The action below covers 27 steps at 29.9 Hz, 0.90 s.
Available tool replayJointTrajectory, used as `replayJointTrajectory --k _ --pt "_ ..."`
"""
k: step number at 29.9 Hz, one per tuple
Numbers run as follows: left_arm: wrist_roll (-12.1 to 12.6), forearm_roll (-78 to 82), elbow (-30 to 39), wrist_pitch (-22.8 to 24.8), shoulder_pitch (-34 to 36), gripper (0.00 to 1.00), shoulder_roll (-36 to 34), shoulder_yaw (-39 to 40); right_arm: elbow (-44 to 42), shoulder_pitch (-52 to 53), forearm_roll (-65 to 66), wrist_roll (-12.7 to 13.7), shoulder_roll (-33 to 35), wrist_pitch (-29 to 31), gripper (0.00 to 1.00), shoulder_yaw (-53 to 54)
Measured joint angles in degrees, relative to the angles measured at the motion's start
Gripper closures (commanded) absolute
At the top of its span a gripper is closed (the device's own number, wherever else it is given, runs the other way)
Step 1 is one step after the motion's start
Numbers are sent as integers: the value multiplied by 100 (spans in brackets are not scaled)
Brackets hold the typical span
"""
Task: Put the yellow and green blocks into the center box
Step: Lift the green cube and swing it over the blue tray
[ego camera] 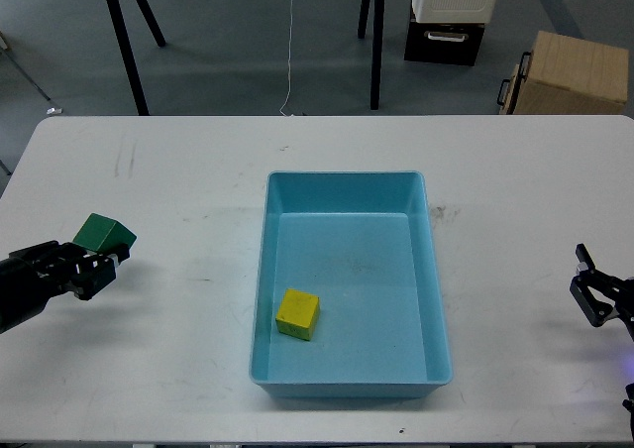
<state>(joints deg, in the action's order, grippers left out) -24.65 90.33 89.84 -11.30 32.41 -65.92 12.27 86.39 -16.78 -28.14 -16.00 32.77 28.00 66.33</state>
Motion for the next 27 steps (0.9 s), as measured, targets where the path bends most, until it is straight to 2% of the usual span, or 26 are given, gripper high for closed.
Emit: replayJointTrajectory --k 2,4,12,16,23,27 --pt "-237 57 173 -2 -8 49 -47 17 -1 -19 26 0 2 0 0 8" --pt "-308 147 266 -2 -25 49 -32 18 -12 -55 33 0 18 0 0 26" --pt "-334 535 376 50 0 50 145 -69 -163 -114 43 0 25 0 0 47" --pt "-336 884 396 276 120 50 344 -197 -225 -108 62 0 5 0 0 44" --pt "-337 763 385 849 1357 50 524 -214 -300 -118 242 0 -1 0 0 35" --pt "-337 588 365 1403 1751 50 1110 -264 -315 -122 255 0 -1 0 0 36"
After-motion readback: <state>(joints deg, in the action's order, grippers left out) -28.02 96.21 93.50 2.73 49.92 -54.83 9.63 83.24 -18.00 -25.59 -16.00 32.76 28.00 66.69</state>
